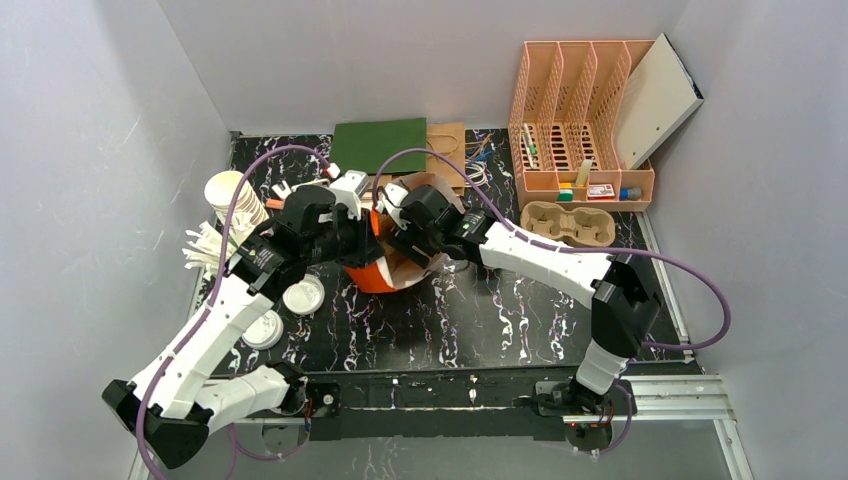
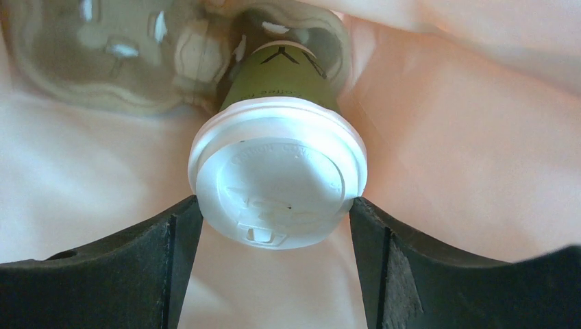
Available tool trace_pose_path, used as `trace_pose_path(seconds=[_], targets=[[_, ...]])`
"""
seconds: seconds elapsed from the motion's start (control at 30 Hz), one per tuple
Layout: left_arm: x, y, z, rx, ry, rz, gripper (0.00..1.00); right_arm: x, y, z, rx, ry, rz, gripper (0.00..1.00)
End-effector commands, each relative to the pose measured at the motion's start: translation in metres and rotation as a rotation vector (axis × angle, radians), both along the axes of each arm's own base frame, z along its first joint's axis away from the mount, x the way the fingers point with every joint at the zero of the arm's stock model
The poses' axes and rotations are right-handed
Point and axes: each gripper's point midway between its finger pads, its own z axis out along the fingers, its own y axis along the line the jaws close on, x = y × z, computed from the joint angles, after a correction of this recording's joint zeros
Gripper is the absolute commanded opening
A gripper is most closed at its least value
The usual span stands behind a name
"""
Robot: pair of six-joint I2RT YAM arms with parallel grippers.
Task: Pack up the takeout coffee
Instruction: Place the coffee cup on the cup tray.
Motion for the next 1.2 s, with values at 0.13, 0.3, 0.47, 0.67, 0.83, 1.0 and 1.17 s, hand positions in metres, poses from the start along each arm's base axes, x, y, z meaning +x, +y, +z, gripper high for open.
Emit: trace_pose_path(seconds=[0.13, 0.3, 0.47, 0.67, 0.83, 1.0, 1.17], targets=[[-0.004, 0.014, 0.030, 0.037, 0.008, 0.064, 0.43, 0.005, 0.003, 0.013, 0.028, 0.006, -0.038, 0.49], [0.011, 0.031, 0.063, 0.052, -0.069, 0.180, 0.65, 0.003, 0.001, 0.010, 0.024, 0.012, -0.035, 0.49], [0.028, 0.047, 0.093, 0.064, -0.128, 0.317, 0.73, 0.000, -0.003, 0.010, 0.023, 0.019, -0.039, 0.49], [0.055, 0.050, 0.105, 0.120, -0.122, 0.386, 0.76, -0.002, -0.008, 0.009, 0.019, 0.013, -0.042, 0.49], [0.081, 0.081, 0.080, 0.054, -0.002, 0.492, 0.73, -0.003, -0.008, 0.010, 0.022, 0.014, -0.042, 0.48], [0.114, 0.084, 0.070, -0.123, 0.065, 0.562, 0.69, -0.006, -0.012, 0.012, 0.028, 0.014, -0.043, 0.48], [0.152, 0.084, 0.019, -0.263, 0.263, 0.620, 0.64, -0.011, -0.017, 0.008, 0.031, 0.021, -0.049, 0.47]])
